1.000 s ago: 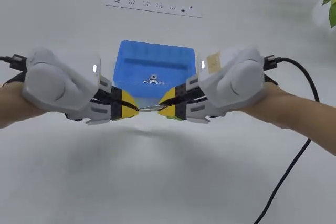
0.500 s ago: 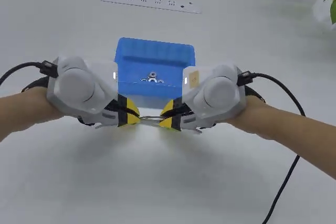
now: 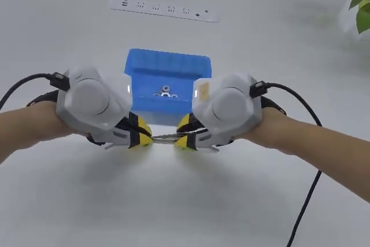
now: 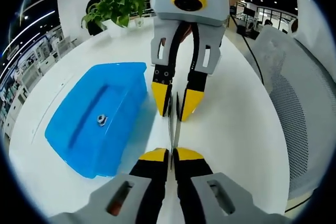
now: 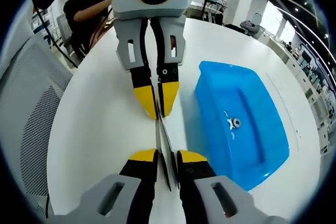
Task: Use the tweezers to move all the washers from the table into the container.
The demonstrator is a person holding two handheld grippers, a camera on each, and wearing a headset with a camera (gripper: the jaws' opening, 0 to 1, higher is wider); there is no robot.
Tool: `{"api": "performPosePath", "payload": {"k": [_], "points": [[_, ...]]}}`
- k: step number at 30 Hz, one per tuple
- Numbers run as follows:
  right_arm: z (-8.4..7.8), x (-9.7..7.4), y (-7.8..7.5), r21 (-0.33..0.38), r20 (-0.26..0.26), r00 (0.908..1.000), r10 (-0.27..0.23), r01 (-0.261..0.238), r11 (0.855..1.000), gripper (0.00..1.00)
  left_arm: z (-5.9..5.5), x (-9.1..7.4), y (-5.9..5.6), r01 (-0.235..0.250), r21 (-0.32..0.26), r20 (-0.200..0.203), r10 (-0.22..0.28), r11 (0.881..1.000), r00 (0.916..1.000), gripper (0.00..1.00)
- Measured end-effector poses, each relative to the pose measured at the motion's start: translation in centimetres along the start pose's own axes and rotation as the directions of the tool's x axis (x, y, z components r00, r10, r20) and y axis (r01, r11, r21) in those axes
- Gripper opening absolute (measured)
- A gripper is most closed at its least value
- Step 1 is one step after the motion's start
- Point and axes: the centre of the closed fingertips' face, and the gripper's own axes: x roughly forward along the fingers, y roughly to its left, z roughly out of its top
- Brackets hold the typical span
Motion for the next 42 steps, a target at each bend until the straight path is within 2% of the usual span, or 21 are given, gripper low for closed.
{"api": "performPosePath", "payload": {"k": [4, 6, 7, 11, 12, 14, 16, 18, 19, 20, 22, 23, 24, 27, 28, 30, 32, 34, 35, 37, 42], "points": [[-0.3, -0.3, 0.0, -0.012, -0.022, 0.9996, -0.019, 0.018, 1.000, 0.21, -0.3, -0.3, -0.1, -0.008, -0.001, -0.014, 0.008, 1.000, 0.9999, 0.14], [-0.9, -0.7, 0.3, -0.018, -0.035, 0.9992, -0.020, 0.019, 1.000, 0.22, -0.4, -0.6, -0.5, -0.004, -0.092, 0.015, 0.005, 0.996, 0.9999, 0.17], [-1.3, -1.2, 0.5, 0.002, -0.037, 0.9991, -0.020, 0.020, 1.000, 0.23, -0.5, -0.8, -0.5, -0.009, -0.120, 0.028, 0.013, 0.993, 0.9995, 0.18], [-2.2, -2.9, 1.1, 0.111, 0.021, 0.9981, -0.058, 0.055, 0.992, 0.25, -1.7, -2.3, -0.7, -0.052, -0.160, 0.044, 0.060, 0.986, 0.9972, 0.22], [-2.5, -3.4, 1.0, 0.121, 0.024, 0.9968, -0.076, 0.073, 0.990, 0.25, -1.5, -2.9, -0.7, -0.073, -0.192, 0.083, 0.090, 0.979, 0.9925, 0.24], [-3.0, -4.6, 1.2, 0.135, 0.035, 0.9934, -0.109, 0.103, 0.985, 0.26, -0.7, -4.2, -1.1, -0.058, -0.286, 0.190, 0.116, 0.956, 0.9750, 0.30], [-2.6, -6.1, 1.3, 0.166, 0.100, 0.9854, -0.138, 0.120, 0.979, 0.26, -0.8, -5.5, -1.1, -0.079, -0.306, 0.213, 0.150, 0.949, 0.9655, 0.35], [-2.5, -7.6, 1.1, 0.183, 0.141, 0.9753, -0.170, 0.143, 0.973, 0.27, -1.1, -7.0, -1.1, -0.125, -0.270, 0.214, 0.187, 0.955, 0.9588, 0.37], [-2.1, -8.6, 0.9, 0.189, 0.173, 0.9658, -0.193, 0.159, 0.969, 0.28, -0.9, -7.7, -1.0, -0.141, -0.262, 0.230, 0.204, 0.955, 0.9516, 0.39], [-2.0, -9.2, 0.8, 0.200, 0.188, 0.9602, -0.206, 0.168, 0.965, 0.29, -0.4, -8.5, -1.0, -0.155, -0.265, 0.260, 0.226, 0.952, 0.9388, 0.41], [-1.4, -10.4, 0.3, 0.227, 0.225, 0.9444, -0.240, 0.188, 0.955, 0.31, 0.2, -9.9, -1.3, -0.158, -0.289, 0.300, 0.246, 0.944, 0.9215, 0.47], [-1.1, -10.9, 0.2, 0.238, 0.243, 0.9370, -0.251, 0.194, 0.952, 0.33, 0.4, -10.3, -1.4, -0.160, -0.293, 0.310, 0.252, 0.943, 0.9167, 0.50], [-0.5, -11.7, 0.2, 0.248, 0.267, 0.9280, -0.260, 0.195, 0.949, 0.35, 0.6, -10.8, -1.6, -0.171, -0.294, 0.307, 0.263, 0.940, 0.9147, 0.54], [0.5, -13.2, 0.4, 0.233, 0.302, 0.9124, -0.276, 0.210, 0.949, 0.43, 1.0, -11.6, -2.0, -0.183, -0.290, 0.299, 0.271, 0.939, 0.9150, 0.71], [1.0, -13.7, 0.5, 0.218, 0.315, 0.9071, -0.280, 0.217, 0.951, 0.45, 1.3, -12.1, -2.0, -0.203, -0.276, 0.297, 0.284, 0.940, 0.9118, 0.77], [1.9, -14.4, 1.0, 0.234, 0.343, 0.9004, -0.267, 0.194, 0.953, 0.52, 2.1, -12.8, -2.1, -0.216, -0.268, 0.309, 0.296, 0.939, 0.9038, 0.86], [2.7, -15.1, 1.5, 0.232, 0.361, 0.8948, -0.263, 0.187, 0.955, 0.62, 3.1, -13.7, -2.0, -0.256, -0.251, 0.327, 0.330, 0.934, 0.8852, 0.96], [3.4, -15.6, 1.9, 0.225, 0.382, 0.8865, -0.262, 0.186, 0.957, 0.73, 3.7, -14.2, -2.4, -0.264, -0.224, 0.335, 0.329, 0.938, 0.8828, 1.00], [3.8, -15.8, 2.4, 0.218, 0.389, 0.8855, -0.254, 0.180, 0.959, 0.78, 4.2, -14.5, -2.7, -0.268, -0.205, 0.349, 0.326, 0.941, 0.8785, 1.00], [4.1, -16.0, 3.1, 0.189, 0.385, 0.8927, -0.235, 0.173, 0.967, 0.83, 4.7, -14.8, -3.1, -0.271, -0.193, 0.359, 0.324, 0.943, 0.8753, 1.00], [4.2, -16.4, 3.4, 0.189, 0.378, 0.8892, -0.258, 0.198, 0.962, 0.98, 4.9, -15.3, -2.8, -0.283, -0.200, 0.367, 0.340, 0.938, 0.8662, 1.00]]}}
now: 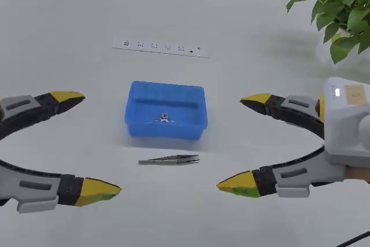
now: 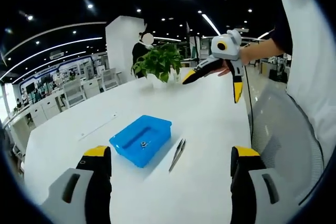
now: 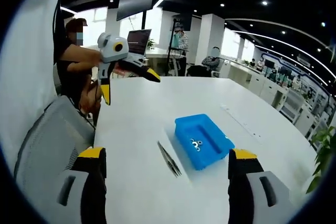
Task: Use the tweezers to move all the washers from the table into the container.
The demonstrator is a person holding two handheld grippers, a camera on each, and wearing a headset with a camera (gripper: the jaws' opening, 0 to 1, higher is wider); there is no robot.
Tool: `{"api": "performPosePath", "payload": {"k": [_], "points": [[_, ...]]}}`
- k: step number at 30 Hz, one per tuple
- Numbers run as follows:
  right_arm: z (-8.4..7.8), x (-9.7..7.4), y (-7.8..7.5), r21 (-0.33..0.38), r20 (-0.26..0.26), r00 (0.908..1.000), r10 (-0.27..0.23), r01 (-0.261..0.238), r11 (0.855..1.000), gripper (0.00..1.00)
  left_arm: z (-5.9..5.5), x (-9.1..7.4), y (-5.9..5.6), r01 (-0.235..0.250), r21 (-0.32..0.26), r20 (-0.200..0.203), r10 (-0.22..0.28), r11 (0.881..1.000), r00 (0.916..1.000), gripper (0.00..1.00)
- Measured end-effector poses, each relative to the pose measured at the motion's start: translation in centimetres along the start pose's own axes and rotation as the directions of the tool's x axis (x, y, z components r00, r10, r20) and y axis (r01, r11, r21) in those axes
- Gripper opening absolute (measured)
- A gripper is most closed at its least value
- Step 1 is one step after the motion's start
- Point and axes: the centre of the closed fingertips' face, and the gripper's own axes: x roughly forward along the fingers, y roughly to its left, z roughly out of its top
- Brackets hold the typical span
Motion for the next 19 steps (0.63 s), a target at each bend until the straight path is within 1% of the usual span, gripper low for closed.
{"api": "performPosePath", "payload": {"k": [1, 2, 3, 4, 6, 7, 9, 10, 11, 12, 13, 16, 19], "points": [[0.0, -0.1, 0.0, -0.002, -0.002, 1.0000, -0.006, 0.006, 1.000, 1.00, 0.0, 0.0, 0.1, -0.004, 0.000, -0.002, 0.004, 1.000, 1.0000, 1.00], [0.0, -0.3, -0.1, -0.009, -0.005, 0.9999, -0.013, 0.013, 1.000, 1.00, -0.2, -0.1, 0.4, -0.019, 0.014, -0.013, 0.019, 1.000, 0.9997, 1.00], [0.0, -0.4, 0.0, -0.011, -0.007, 0.9998, -0.016, 0.016, 1.000, 1.00, -0.3, -0.3, 0.7, -0.035, 0.042, -0.022, 0.036, 0.999, 0.9991, 1.00], [0.0, -0.5, -0.1, -0.015, -0.007, 0.9997, -0.024, 0.024, 1.000, 1.00, -0.2, -0.4, 0.8, -0.041, 0.054, -0.023, 0.043, 0.998, 0.9988, 1.00], [-0.1, -0.8, -0.2, -0.017, -0.011, 0.9994, -0.032, 0.032, 0.999, 1.00, 0.0, -0.7, 0.8, -0.039, 0.039, -0.014, 0.040, 0.998, 0.9991, 1.00], [-0.1, -0.9, -0.2, -0.016, -0.010, 0.9993, -0.036, 0.036, 0.999, 1.00, 0.3, -0.9, 0.9, -0.041, 0.030, 0.001, 0.041, 0.999, 0.9992, 1.00], [-0.2, -1.1, -0.1, -0.012, -0.011, 0.9991, -0.041, 0.040, 0.999, 1.00, 0.5, -1.2, 0.9, -0.042, 0.026, 0.006, 0.042, 0.999, 0.9991, 1.00], [-0.3, -1.1, -0.1, -0.011, -0.011, 0.9990, -0.043, 0.043, 0.999, 1.00, 0.6, -1.3, 0.7, -0.041, 0.030, 0.008, 0.041, 0.999, 0.9991, 1.00], [-0.3, -1.2, 0.0, -0.011, -0.013, 0.9989, -0.044, 0.044, 0.999, 1.00, 0.7, -1.4, 0.7, -0.048, 0.045, 0.008, 0.048, 0.998, 0.9988, 1.00], [-0.3, -1.3, 0.0, -0.010, -0.014, 0.9989, -0.044, 0.044, 0.999, 1.00, 0.7, -1.6, 0.9, -0.065, 0.079, -0.006, 0.066, 0.995, 0.9978, 1.00], [-0.4, -1.3, 0.1, -0.010, -0.013, 0.9990, -0.043, 0.043, 0.999, 1.00, 0.6, -1.6, 0.7, -0.065, 0.082, -0.013, 0.066, 0.995, 0.9977, 1.00], [-0.6, -1.4, -0.1, -0.009, -0.017, 0.9985, -0.052, 0.051, 0.999, 1.00, 0.8, -1.8, 0.0, -0.050, 0.067, -0.001, 0.050, 0.997, 0.9988, 1.00], [-0.5, -1.6, 0.0, -0.005, -0.010, 0.9984, -0.056, 0.056, 0.998, 1.00, 0.4, -1.9, -0.4, -0.041, 0.066, -0.017, 0.042, 0.997, 0.9990, 1.00]]}}
